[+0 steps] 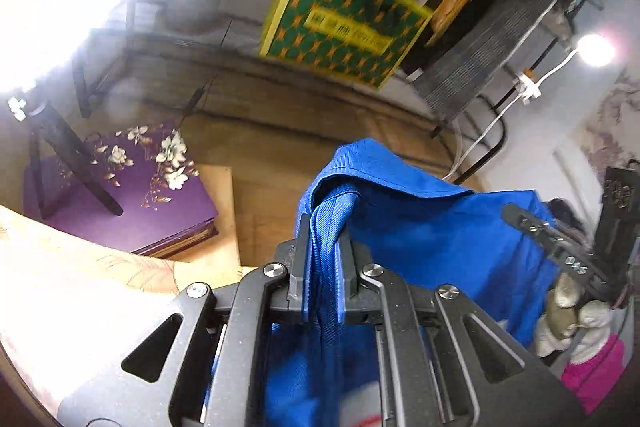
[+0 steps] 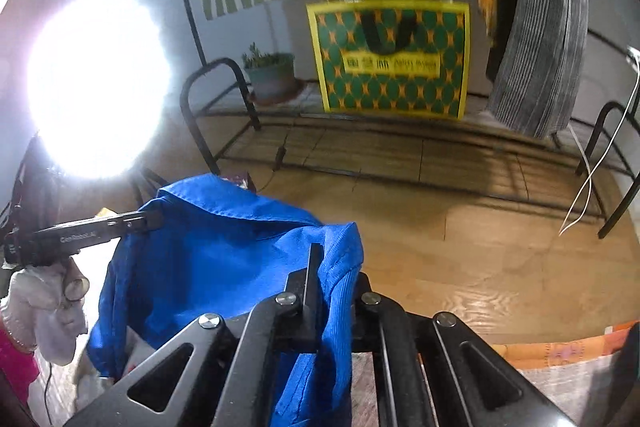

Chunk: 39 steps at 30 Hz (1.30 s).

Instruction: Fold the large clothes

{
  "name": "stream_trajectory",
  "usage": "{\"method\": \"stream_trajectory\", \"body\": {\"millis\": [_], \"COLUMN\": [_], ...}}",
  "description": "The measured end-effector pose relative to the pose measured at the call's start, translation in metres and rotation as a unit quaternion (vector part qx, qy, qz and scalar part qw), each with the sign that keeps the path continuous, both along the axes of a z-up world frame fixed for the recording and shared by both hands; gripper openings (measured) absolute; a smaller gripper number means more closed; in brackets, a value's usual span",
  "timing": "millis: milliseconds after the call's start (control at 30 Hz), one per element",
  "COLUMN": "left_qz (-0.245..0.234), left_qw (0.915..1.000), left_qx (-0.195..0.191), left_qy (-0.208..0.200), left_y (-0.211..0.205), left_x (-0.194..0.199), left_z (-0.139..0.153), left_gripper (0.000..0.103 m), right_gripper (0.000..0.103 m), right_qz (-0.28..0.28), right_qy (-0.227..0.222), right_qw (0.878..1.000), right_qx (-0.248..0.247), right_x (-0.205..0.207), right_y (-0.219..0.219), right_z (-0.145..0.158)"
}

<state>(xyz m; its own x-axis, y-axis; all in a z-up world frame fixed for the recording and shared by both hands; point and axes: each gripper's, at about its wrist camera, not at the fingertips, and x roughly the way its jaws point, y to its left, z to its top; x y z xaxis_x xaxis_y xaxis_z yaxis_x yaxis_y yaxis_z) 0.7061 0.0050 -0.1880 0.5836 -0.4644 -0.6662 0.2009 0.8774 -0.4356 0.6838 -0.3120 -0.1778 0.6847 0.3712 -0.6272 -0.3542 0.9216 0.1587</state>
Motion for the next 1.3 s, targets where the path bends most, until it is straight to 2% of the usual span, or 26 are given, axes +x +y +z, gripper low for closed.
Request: {"method": "stream_trajectory", "body": {"millis": [200,300,533,667,833,933,1100,1300], "left_qz": [-0.005,-0.011,-0.026,-0.028,-0.031,-0.037,-0.047,-0.066], "left_qw": [0.9995,0.9991,0.9973,0.9972,0.9968,0.9971,0.9981,0.9975], "left_qx": [-0.018,0.0,0.001,-0.015,-0.024,-0.019,-0.009,0.025], "left_qy": [-0.024,-0.042,-0.069,-0.067,-0.069,-0.064,-0.039,0.008], "left_y": [0.01,0.011,0.013,0.021,0.03,0.035,0.035,0.029], "left_x": [-0.054,-0.093,-0.194,-0.248,-0.316,-0.354,-0.41,-0.46], "left_z": [0.055,0.081,0.123,0.13,0.125,0.11,0.07,0.017], "left_gripper": [0.006,0.006,0.006,0.006,0.006,0.006,0.006,0.006], "right_gripper": [0.001,0.001,0.001,0.001,0.001,0.001,0.001,0.001], "right_qz": [0.001,0.003,0.022,0.035,0.049,0.059,0.06,0.056], "right_qy": [-0.018,-0.022,-0.041,-0.042,-0.036,-0.035,-0.017,0.013], "right_qw": [1.0,0.999,0.998,0.997,0.996,0.996,0.997,0.998], "right_qx": [0.019,0.036,0.05,0.053,0.063,0.057,0.038,0.018], "right_x": [-0.043,-0.072,-0.177,-0.237,-0.311,-0.36,-0.417,-0.451], "right_y": [-0.003,-0.005,-0.005,-0.004,-0.003,-0.001,0.002,-0.002], "right_z": [0.048,0.067,0.109,0.118,0.11,0.092,0.049,0.002]}}
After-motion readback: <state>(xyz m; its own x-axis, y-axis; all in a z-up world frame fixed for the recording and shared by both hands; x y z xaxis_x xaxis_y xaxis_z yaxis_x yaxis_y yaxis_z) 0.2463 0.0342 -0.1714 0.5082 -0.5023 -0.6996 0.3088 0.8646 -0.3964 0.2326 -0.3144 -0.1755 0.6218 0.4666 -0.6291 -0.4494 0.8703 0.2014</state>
